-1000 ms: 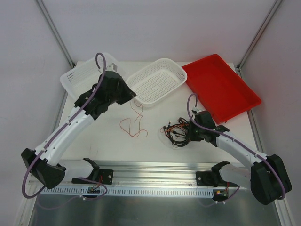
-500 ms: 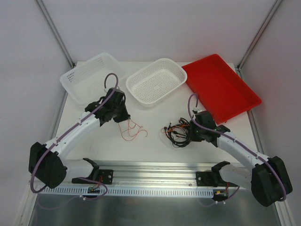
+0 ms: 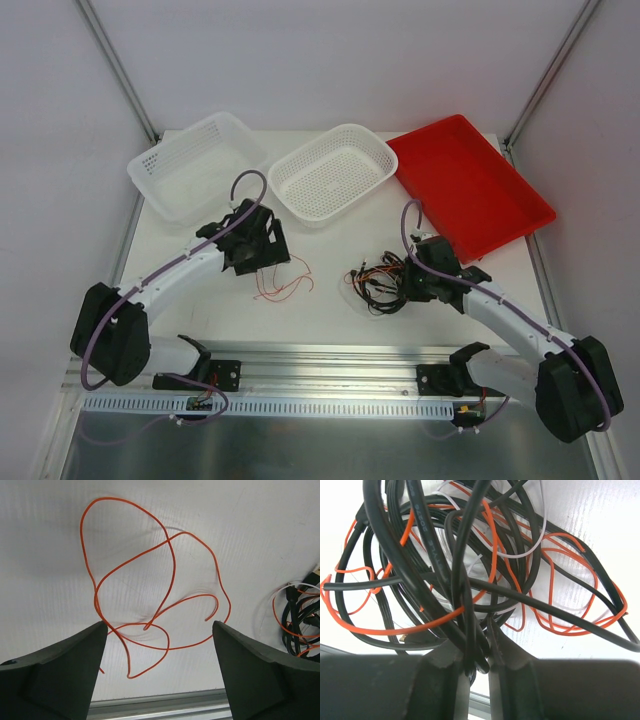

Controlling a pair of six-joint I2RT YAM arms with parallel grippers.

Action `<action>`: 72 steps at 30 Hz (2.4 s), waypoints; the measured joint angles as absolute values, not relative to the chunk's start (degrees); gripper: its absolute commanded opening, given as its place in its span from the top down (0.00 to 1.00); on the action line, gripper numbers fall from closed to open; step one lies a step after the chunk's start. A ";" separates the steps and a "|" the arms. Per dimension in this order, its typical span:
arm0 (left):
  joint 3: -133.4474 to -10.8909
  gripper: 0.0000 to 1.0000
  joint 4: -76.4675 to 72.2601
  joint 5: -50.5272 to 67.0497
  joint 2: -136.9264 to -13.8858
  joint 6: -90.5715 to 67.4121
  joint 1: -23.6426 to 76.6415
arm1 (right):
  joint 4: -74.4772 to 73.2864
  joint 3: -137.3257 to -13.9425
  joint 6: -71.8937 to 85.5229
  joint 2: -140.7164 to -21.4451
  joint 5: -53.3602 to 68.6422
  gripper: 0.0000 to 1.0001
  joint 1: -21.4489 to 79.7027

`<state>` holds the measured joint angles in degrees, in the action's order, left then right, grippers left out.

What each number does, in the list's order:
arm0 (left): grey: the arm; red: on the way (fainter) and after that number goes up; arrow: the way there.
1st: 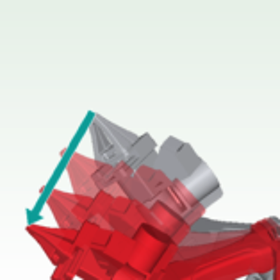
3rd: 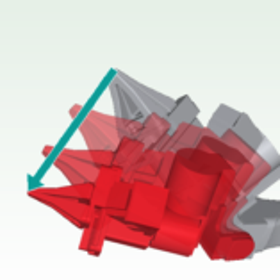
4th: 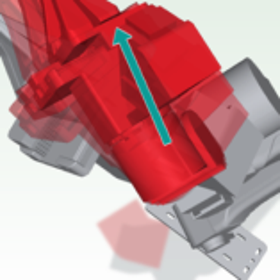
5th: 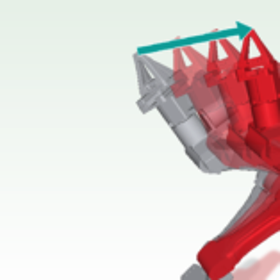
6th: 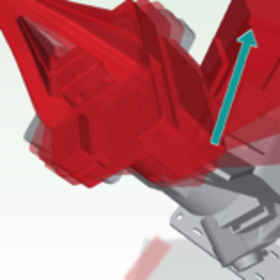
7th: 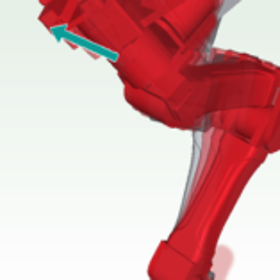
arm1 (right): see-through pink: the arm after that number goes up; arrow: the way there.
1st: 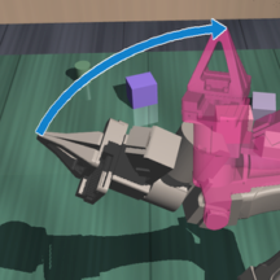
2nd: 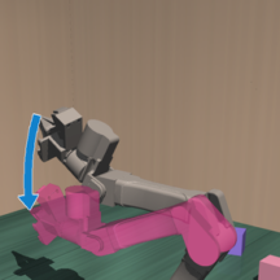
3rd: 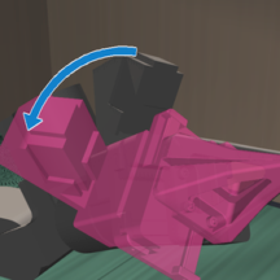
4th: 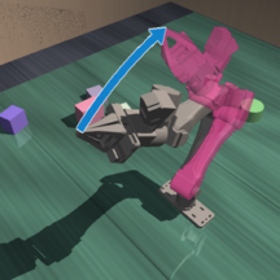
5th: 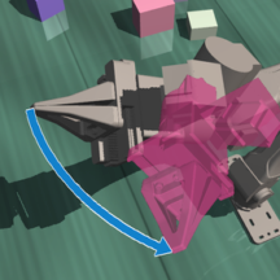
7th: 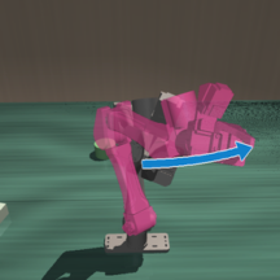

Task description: Untangle the cables

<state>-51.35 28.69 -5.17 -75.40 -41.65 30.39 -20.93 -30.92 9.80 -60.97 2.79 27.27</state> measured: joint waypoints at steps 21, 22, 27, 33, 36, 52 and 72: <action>-53.28 1.00 26.33 -7.57 -92.47 -40.77 35.94 | -24.40 -31.79 8.34 -56.38 2.81 0.34 27.27; -53.58 1.00 26.28 -7.77 -92.47 -40.64 36.10 | -24.51 -31.83 8.32 -56.14 2.81 0.32 27.27; -55.46 1.00 26.26 -8.36 -90.45 -39.62 36.45 | -25.89 -32.18 7.90 -54.54 2.37 0.16 27.27; -61.84 1.00 28.69 -10.59 -82.59 -37.39 36.45 | -28.56 -34.46 7.01 -52.56 1.65 0.04 27.27; -67.83 1.00 29.93 -11.20 -78.98 -36.03 36.45 | -29.93 -35.94 6.44 -50.83 0.56 0.01 27.27; -113.58 1.00 33.45 -10.96 -88.75 -28.69 34.06 | -35.94 -40.21 4.82 -42.92 -1.13 0.00 27.27; -123.44 0.01 30.68 -8.67 -124.81 -23.57 27.00 | -38.24 -40.21 4.45 -41.15 -1.10 0.03 27.27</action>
